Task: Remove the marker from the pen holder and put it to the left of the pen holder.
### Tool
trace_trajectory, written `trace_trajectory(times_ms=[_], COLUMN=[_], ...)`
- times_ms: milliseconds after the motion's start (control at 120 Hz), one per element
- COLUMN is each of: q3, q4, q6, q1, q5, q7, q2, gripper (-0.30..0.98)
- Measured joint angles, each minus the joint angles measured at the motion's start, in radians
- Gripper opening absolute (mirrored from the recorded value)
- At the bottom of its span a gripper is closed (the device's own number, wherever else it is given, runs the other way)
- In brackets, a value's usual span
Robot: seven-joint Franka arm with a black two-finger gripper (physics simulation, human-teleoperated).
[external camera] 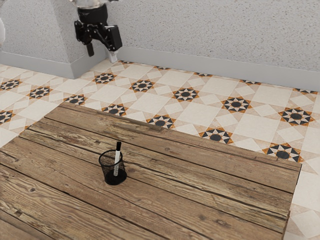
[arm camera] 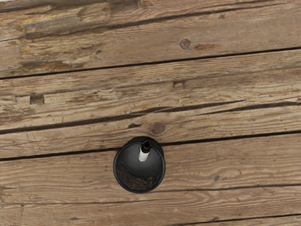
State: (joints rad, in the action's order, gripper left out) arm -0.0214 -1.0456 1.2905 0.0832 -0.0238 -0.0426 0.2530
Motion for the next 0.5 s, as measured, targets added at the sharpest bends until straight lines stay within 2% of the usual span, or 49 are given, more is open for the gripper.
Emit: trace_trajectory(times_ms=[250,300,500], q3=[0.004,0.004,0.009], q4=[-0.022,-0.085,-0.201], q6=[0.040,0.051,0.069], q1=[0.001,0.001,0.001], q5=[-0.005,-0.012,-0.034], q7=[0.023,0.028,0.045], q2=[0.013,0.013,0.131], gripper=[0.69,0.69,0.69])
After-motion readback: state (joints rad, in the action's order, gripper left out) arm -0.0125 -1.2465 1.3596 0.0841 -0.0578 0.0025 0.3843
